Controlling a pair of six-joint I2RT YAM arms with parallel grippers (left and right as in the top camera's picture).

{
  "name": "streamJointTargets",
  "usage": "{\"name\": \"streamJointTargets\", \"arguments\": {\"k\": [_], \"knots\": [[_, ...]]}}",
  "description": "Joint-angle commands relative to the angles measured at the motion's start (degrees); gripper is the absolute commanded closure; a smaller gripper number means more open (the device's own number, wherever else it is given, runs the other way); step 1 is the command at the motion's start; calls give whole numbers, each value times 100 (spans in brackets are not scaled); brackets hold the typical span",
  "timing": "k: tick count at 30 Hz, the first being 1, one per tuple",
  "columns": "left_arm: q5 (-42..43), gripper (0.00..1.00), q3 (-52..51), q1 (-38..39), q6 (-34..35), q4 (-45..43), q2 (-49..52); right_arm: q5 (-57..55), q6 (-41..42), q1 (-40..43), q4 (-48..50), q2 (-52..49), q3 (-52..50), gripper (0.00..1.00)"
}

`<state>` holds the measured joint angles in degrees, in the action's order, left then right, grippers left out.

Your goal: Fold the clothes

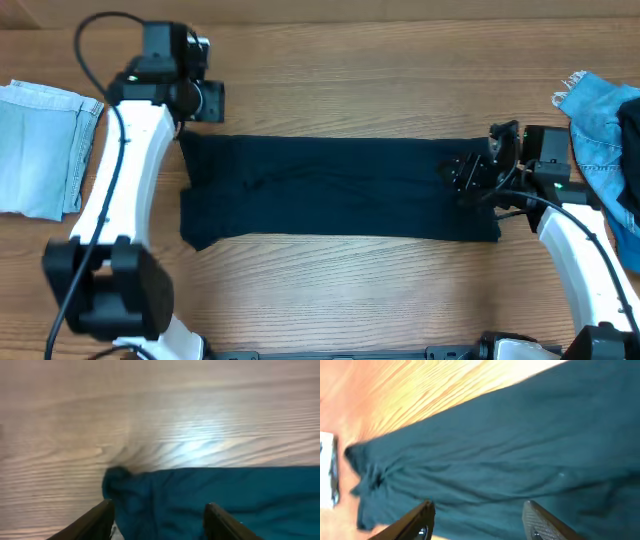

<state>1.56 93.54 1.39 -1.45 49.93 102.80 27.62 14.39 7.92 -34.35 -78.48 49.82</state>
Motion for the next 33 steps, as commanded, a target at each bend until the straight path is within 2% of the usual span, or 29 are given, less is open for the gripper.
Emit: {"name": "streamJointTargets", "arguments": {"k": [1, 3, 5, 7, 8, 9, 13, 14, 16, 20, 24, 26, 28, 29, 31, 33], "knots": [[940, 43, 149, -4, 37, 319, -219, -409, 280, 448, -52, 146, 160, 39], [1318, 51, 144, 98, 7, 557, -216, -463, 280, 789, -133, 92, 160, 38], [1309, 51, 144, 256, -111, 608, -216, -457, 275, 1051, -138, -33, 160, 36], [1250, 45, 144, 444, -280, 595, -216, -361, 146, 1237, -138, -221, 157, 32], [1130, 38, 146, 511, -284, 588, -216, -275, 44, 1294, -153, -343, 157, 30], [973, 35, 146, 601, -282, 575, -216, -247, 11, 1314, -157, -492, 157, 29], [935, 28, 146, 684, -284, 551, -216, -249, 13, 1314, -195, -844, 157, 29], [940, 29, 146, 684, -284, 564, -216, -280, 13, 1314, -177, -883, 160, 29], [935, 44, 214, 680, -284, 835, -264, -612, 17, 1362, -129, -898, 160, 29], [726, 45, 527, 680, -127, 1421, -562, -654, 2, 1499, -111, -909, 157, 28], [170, 44, 538, 686, 529, 1650, -1316, -483, -136, 1572, -105, -1095, 160, 25], [-184, 36, 538, 686, 1019, 1856, -1851, -457, -221, 1674, -9, -1296, 160, 24], [-262, 32, 538, 686, 1078, 1950, -2103, -435, -269, 1775, 83, -1412, 160, 24], [-260, 0, 538, 686, 1093, 2028, -2280, -350, -350, 1860, 160, -1515, 160, 24], [-262, 0, 538, 686, 1091, 2184, -2404, 284, -881, 2020, 385, -1722, 160, 21], [-262, 0, 535, 686, 1091, 2308, -2411, 509, -925, 2114, 566, -1937, 160, 21]]}}
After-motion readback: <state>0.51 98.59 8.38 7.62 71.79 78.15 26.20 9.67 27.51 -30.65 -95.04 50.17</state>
